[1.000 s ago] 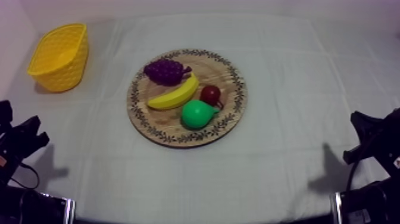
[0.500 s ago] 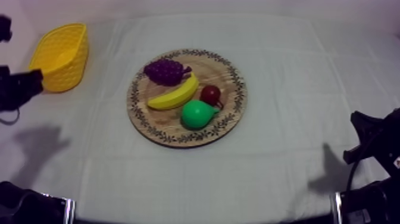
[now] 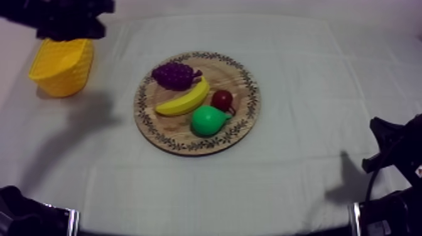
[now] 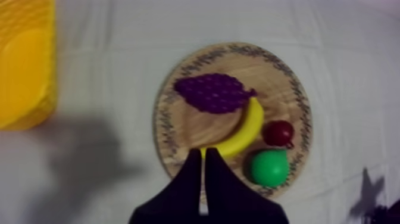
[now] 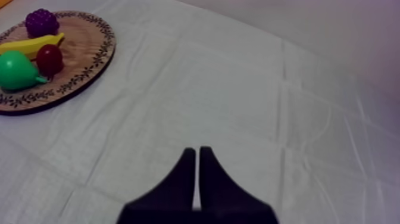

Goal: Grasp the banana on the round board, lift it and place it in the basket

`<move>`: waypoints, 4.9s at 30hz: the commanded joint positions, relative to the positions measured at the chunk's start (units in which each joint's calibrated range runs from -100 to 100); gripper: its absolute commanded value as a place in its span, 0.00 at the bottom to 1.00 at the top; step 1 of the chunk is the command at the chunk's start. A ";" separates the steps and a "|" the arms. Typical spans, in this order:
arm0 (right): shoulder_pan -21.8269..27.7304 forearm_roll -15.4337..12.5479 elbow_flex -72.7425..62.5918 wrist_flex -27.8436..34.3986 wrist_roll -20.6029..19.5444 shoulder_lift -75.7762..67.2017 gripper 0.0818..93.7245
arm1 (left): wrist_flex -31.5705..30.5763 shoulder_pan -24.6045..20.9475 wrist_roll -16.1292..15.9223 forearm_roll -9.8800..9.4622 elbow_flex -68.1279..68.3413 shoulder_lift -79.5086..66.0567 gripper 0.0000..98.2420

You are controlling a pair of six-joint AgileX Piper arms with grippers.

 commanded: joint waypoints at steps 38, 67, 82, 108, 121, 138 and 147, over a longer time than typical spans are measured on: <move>0.02 0.00 0.04 0.02 0.00 -0.01 0.00 | 8.52 10.08 -33.42 2.95 -22.91 27.27 0.00; 0.02 0.00 0.04 0.02 0.01 -0.01 0.00 | 9.02 5.83 -29.98 1.62 -22.49 46.67 0.48; 0.02 0.00 0.04 0.02 0.01 -0.01 0.00 | 10.48 6.35 -29.09 3.21 -27.64 57.82 0.53; 0.02 0.00 0.04 0.02 -0.01 -0.01 0.00 | 8.28 7.18 -29.10 3.09 -26.49 41.68 0.28; 0.02 0.00 0.04 0.02 -0.01 -0.01 0.00 | 13.35 7.42 -26.25 -1.24 -24.49 21.29 0.29; 0.02 0.00 0.04 0.02 -0.01 -0.01 0.00 | 11.24 -16.12 -27.96 -0.56 -15.02 17.60 0.31; 0.02 0.00 0.04 0.02 0.00 -0.01 0.00 | 7.12 -25.19 -29.51 1.83 -20.52 27.53 0.31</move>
